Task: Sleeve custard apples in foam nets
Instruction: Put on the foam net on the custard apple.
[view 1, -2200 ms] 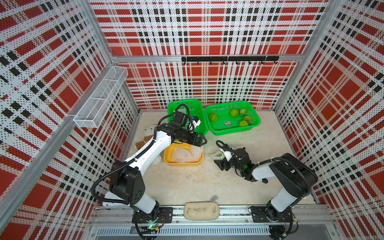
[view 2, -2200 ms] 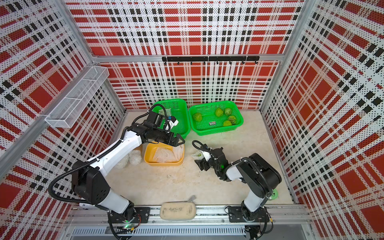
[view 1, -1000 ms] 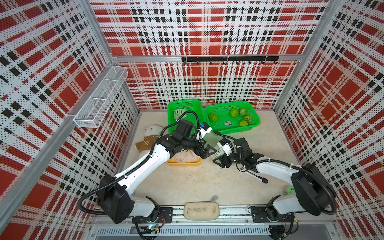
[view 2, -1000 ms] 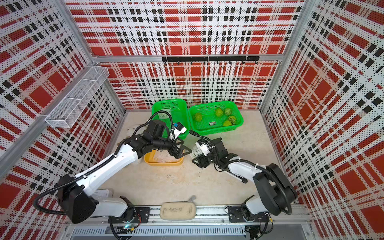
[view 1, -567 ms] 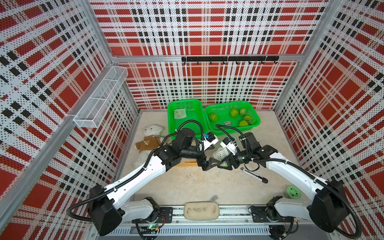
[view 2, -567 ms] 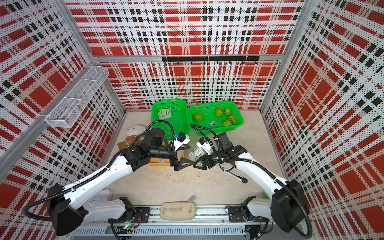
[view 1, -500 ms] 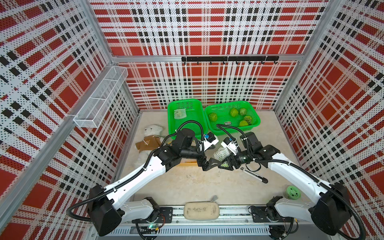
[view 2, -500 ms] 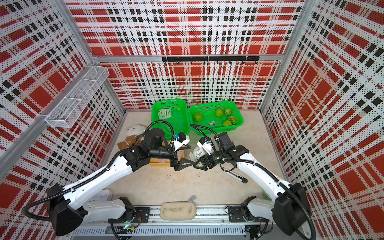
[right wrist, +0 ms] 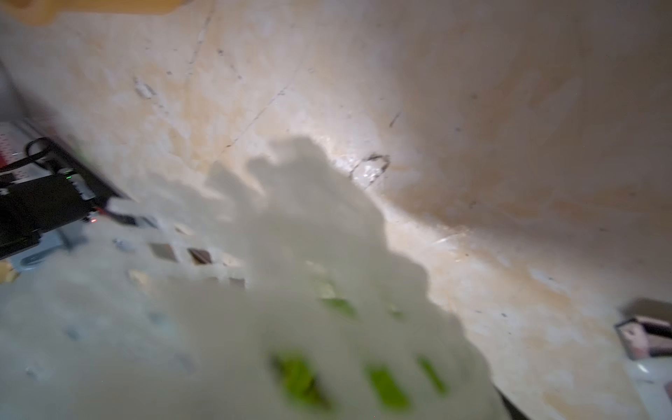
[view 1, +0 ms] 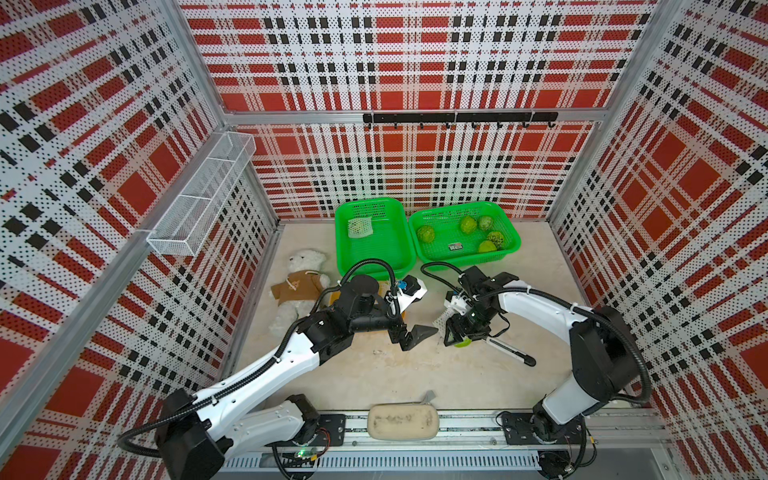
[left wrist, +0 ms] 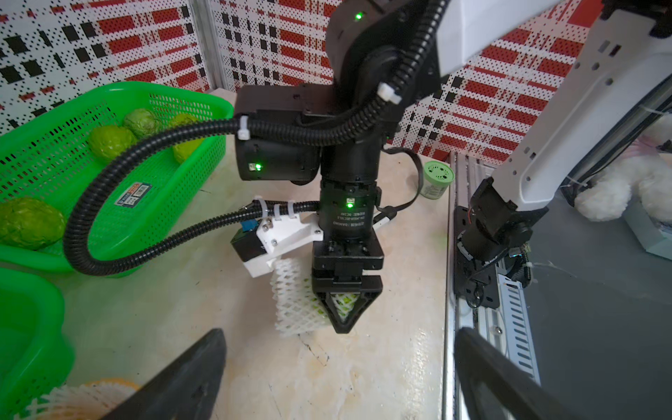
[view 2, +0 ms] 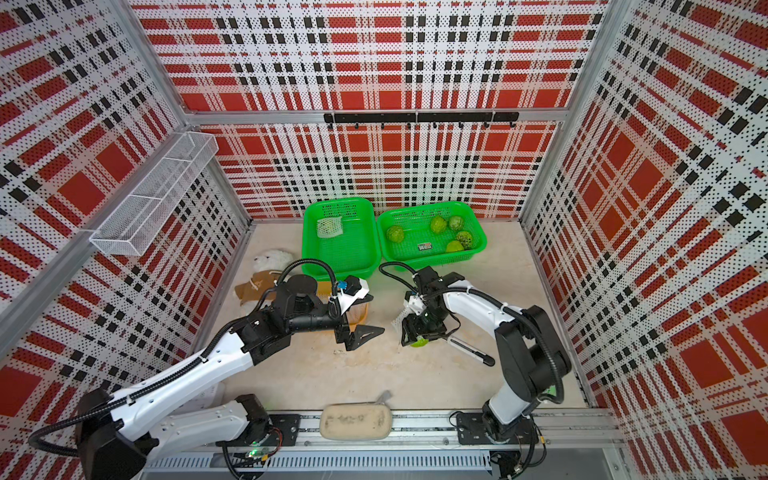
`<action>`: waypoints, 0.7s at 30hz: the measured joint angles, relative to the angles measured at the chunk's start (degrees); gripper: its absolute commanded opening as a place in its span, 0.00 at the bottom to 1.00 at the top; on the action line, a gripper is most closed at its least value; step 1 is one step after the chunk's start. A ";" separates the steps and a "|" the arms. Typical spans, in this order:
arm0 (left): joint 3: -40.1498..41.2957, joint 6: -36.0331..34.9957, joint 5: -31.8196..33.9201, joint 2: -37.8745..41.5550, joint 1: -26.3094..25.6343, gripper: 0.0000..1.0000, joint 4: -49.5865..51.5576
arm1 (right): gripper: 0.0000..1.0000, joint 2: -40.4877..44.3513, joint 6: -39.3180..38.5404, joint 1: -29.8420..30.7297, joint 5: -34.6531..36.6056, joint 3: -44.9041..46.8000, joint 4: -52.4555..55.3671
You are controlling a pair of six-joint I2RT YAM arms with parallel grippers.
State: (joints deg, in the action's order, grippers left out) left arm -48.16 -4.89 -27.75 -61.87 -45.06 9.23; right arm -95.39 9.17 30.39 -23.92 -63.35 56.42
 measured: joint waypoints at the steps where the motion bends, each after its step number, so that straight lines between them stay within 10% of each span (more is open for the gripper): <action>1: 0.55 0.31 -0.07 -0.02 -0.11 0.99 -0.61 | 0.77 -1.88 -0.33 0.00 1.42 -1.36 0.48; 9: 2.36 1.22 -0.50 -1.53 -0.44 0.99 -5.01 | 0.91 -15.23 -2.36 -0.07 8.94 -10.78 4.57; 21: 5.64 2.27 -2.01 -3.30 0.13 0.99 -8.72 | 1.00 -13.05 -2.97 -0.13 11.54 -13.33 5.38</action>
State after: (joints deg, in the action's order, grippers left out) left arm -42.52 -2.61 -29.76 -65.17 -44.93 0.51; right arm -108.44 6.20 30.26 -12.38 -76.69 61.80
